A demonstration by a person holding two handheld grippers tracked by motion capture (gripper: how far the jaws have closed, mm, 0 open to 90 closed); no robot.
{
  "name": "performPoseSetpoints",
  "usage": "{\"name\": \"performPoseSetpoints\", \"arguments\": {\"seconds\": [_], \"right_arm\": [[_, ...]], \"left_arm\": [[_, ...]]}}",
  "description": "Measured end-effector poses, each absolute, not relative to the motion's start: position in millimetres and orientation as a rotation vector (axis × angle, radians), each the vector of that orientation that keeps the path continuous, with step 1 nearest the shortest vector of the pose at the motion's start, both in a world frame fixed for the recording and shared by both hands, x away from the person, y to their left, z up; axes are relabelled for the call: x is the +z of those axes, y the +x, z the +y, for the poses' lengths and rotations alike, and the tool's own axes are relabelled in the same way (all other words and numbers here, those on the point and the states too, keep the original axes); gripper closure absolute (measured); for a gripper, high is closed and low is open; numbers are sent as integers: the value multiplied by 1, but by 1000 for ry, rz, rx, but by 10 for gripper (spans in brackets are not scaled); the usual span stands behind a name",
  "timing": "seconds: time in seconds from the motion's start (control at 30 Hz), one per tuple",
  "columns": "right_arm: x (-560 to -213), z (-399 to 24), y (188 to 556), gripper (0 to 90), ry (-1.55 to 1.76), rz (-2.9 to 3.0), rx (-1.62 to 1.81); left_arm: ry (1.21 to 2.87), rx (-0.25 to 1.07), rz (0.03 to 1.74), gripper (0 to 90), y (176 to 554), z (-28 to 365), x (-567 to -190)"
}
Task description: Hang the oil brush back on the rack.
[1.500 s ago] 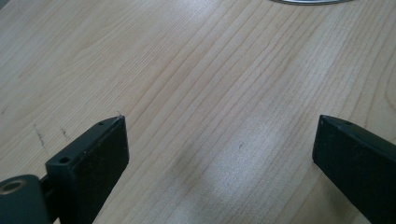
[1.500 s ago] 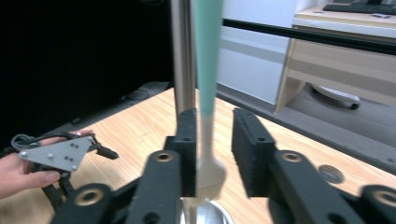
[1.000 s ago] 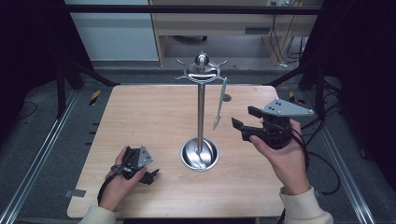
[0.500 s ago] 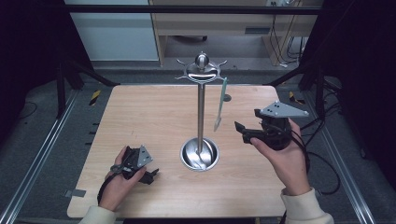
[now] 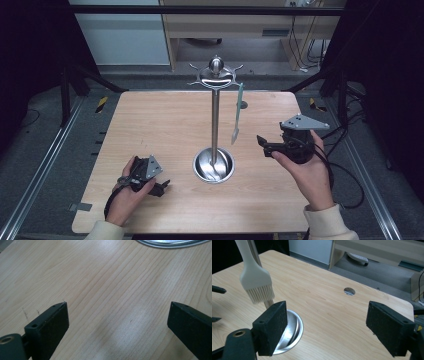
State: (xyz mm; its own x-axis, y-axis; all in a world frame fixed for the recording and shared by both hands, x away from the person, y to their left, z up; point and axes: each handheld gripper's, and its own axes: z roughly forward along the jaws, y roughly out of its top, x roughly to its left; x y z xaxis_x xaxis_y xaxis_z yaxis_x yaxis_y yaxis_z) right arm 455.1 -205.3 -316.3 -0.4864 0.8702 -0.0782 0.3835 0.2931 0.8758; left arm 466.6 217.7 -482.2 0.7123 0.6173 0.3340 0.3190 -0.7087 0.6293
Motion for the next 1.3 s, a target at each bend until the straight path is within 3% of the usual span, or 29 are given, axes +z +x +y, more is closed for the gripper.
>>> {"name": "performPoseSetpoints", "arguments": {"seconds": [0.77, 1.3], "right_arm": [[-363, -220, 463, 85, 1193, 2006, 1090], [-397, -229, 468, 97, 1239, 2026, 1060]], "left_arm": [[2351, 738, 719, 33, 466, 219, -480], [2352, 740, 719, 33, 466, 219, -480]]}}
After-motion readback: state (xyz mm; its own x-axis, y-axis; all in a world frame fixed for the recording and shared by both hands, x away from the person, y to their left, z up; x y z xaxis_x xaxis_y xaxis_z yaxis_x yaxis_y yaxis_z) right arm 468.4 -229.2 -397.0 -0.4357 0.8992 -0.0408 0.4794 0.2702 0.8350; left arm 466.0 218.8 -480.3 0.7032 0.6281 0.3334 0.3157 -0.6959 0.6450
